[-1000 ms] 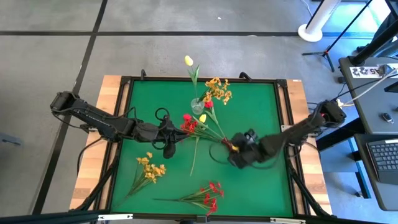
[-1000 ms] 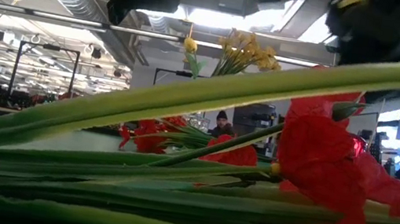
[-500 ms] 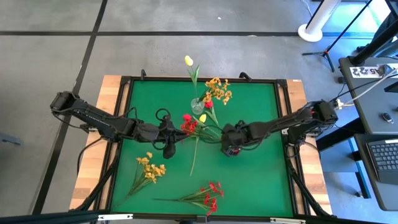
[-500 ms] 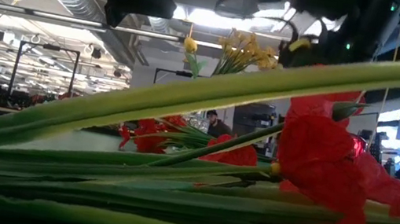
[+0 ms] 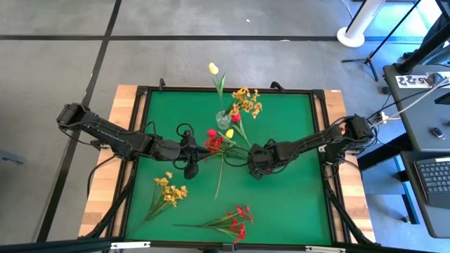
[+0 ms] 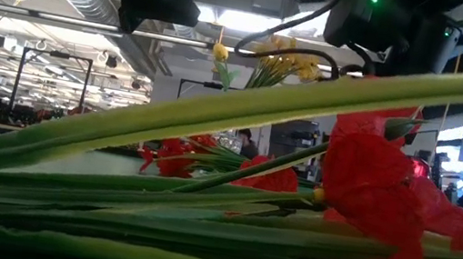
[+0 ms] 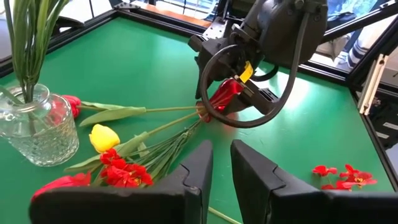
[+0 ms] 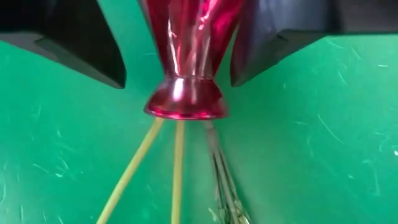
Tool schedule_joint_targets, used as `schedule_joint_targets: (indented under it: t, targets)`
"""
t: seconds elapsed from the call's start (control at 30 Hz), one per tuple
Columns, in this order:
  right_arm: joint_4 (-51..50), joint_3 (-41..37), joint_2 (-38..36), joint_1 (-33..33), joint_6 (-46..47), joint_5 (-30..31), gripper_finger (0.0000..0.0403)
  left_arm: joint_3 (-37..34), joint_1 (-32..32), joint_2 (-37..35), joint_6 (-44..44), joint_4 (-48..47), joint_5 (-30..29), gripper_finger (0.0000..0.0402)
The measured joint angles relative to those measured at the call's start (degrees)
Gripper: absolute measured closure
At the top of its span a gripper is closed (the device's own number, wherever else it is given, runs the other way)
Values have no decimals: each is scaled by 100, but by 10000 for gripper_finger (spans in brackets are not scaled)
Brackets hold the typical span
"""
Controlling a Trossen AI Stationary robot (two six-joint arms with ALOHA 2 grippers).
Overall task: Sort flowers into vase by color
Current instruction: Adjust the red vase
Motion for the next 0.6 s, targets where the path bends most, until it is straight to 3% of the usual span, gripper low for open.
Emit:
schedule_joint_targets:
  t: [0.23,0.6]
  targets:
    - [9,7,-18,0,-11,13,272,0,0,0,-4,-1,0,347]
    - [-1,5,-24,205,83,276,273,0,0,0,-33,-65,2,347]
